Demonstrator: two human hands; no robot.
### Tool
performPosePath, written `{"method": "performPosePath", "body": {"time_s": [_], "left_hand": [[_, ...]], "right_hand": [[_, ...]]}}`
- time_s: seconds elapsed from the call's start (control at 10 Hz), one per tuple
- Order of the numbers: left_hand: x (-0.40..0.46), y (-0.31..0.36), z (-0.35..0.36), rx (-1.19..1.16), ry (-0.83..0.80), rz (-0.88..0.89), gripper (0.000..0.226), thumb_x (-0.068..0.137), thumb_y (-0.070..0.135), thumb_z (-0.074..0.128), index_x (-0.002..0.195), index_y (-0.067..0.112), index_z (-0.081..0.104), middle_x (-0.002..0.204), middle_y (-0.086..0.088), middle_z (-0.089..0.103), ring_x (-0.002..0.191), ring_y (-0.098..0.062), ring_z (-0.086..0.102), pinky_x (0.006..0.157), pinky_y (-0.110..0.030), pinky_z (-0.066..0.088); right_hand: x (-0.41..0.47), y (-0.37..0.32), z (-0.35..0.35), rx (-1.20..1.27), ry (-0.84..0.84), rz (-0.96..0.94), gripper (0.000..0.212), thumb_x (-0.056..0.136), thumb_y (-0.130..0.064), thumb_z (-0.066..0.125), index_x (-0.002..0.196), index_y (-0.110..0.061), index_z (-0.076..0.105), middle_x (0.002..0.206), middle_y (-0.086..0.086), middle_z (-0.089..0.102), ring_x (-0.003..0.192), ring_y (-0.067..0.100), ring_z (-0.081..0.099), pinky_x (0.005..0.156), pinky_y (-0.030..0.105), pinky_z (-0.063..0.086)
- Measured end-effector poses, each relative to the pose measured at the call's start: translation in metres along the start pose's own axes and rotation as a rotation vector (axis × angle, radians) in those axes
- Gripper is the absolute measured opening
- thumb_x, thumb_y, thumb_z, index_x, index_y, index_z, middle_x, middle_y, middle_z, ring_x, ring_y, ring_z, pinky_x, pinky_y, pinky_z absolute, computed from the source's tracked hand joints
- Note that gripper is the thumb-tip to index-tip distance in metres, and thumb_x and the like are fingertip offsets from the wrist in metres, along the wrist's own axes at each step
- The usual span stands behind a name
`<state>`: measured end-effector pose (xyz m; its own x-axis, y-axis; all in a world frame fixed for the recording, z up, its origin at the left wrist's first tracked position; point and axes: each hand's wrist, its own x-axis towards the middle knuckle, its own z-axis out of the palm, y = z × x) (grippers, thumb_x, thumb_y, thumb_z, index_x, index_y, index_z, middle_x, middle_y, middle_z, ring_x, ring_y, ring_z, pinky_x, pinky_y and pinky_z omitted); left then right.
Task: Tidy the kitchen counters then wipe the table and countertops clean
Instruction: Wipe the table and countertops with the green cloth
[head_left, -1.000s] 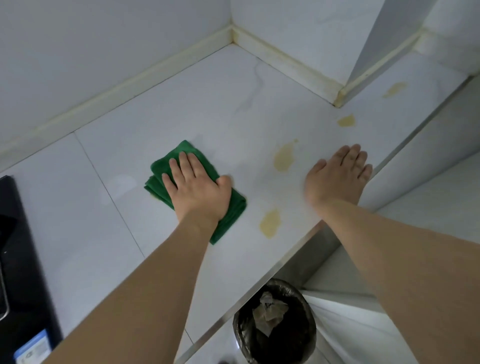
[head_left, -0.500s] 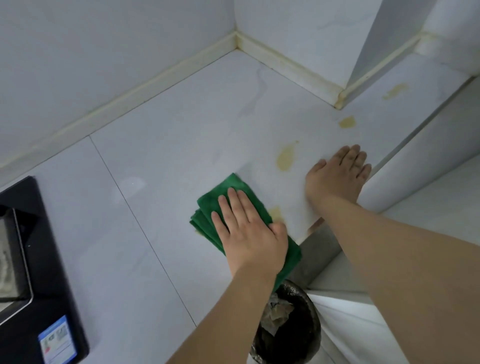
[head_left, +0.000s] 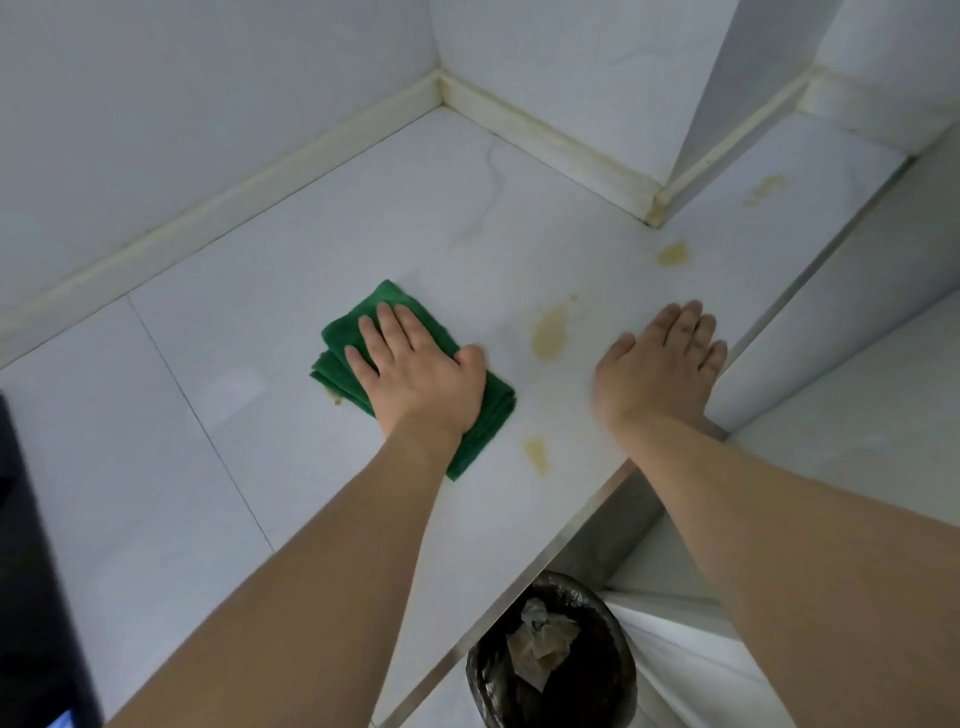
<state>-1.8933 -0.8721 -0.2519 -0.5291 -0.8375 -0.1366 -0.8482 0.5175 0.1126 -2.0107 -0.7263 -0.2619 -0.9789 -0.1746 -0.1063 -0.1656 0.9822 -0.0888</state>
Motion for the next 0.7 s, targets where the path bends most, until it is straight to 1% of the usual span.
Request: {"method": "performPosePath", "body": {"time_s": [0.2, 0.3, 0.4, 0.5, 0.6, 0.7], "left_hand": [[-0.02, 0.009, 0.002, -0.003, 0.006, -0.006, 0.08, 0.092, 0.045, 0.017, 0.154, 0.002, -0.007, 0.164, -0.012, -0.008, 0.15, -0.03, -0.012, 0.121, -0.051, -0.005], [-0.064, 0.028, 0.008, 0.0, 0.003, 0.049, 0.08, 0.091, 0.045, 0.015, 0.153, 0.001, -0.011, 0.163, -0.014, -0.012, 0.149, -0.032, -0.015, 0.12, -0.052, -0.007], [-0.104, 0.041, 0.016, -0.022, -0.037, 0.11, 0.081, 0.091, 0.044, 0.016, 0.151, 0.002, -0.018, 0.161, -0.014, -0.02, 0.147, -0.031, -0.022, 0.119, -0.052, -0.011], [-0.106, 0.04, 0.019, -0.02, -0.065, 0.121, 0.08, 0.092, 0.044, 0.016, 0.151, 0.004, -0.02, 0.16, -0.012, -0.025, 0.146, -0.03, -0.026, 0.119, -0.053, -0.012], [-0.097, 0.038, 0.019, -0.026, -0.061, 0.14, 0.079, 0.091, 0.044, 0.013, 0.152, 0.005, -0.019, 0.16, -0.011, -0.024, 0.146, -0.029, -0.026, 0.118, -0.053, -0.013], [-0.077, 0.036, 0.016, -0.039, -0.043, 0.147, 0.077, 0.092, 0.044, 0.013, 0.154, 0.006, -0.014, 0.162, -0.01, -0.018, 0.148, -0.028, -0.021, 0.119, -0.052, -0.012]], "right_hand": [[-0.002, 0.0, -0.001, 0.009, -0.003, 0.004, 0.063, 0.1, -0.033, 0.015, 0.152, -0.001, 0.001, 0.161, 0.014, -0.004, 0.149, 0.029, -0.005, 0.121, 0.044, -0.003], [-0.002, 0.001, -0.002, 0.027, -0.02, -0.002, 0.063, 0.1, -0.033, 0.014, 0.152, -0.001, 0.0, 0.161, 0.014, -0.005, 0.149, 0.029, -0.006, 0.12, 0.044, -0.004], [-0.002, 0.001, -0.006, 0.069, -0.034, -0.01, 0.064, 0.1, -0.033, 0.016, 0.152, -0.001, 0.0, 0.161, 0.015, -0.005, 0.148, 0.029, -0.006, 0.12, 0.044, -0.005], [-0.003, 0.002, -0.006, 0.078, -0.029, -0.013, 0.064, 0.1, -0.033, 0.016, 0.153, -0.001, 0.001, 0.161, 0.015, -0.005, 0.149, 0.029, -0.006, 0.12, 0.044, -0.004], [-0.002, 0.002, -0.005, 0.076, -0.026, -0.009, 0.063, 0.1, -0.033, 0.016, 0.152, -0.001, 0.001, 0.161, 0.014, -0.005, 0.149, 0.028, -0.006, 0.12, 0.044, -0.005], [-0.002, 0.002, -0.004, 0.057, -0.026, -0.007, 0.063, 0.101, -0.034, 0.015, 0.153, -0.002, 0.0, 0.161, 0.013, -0.005, 0.149, 0.028, -0.006, 0.12, 0.044, -0.004]]}}
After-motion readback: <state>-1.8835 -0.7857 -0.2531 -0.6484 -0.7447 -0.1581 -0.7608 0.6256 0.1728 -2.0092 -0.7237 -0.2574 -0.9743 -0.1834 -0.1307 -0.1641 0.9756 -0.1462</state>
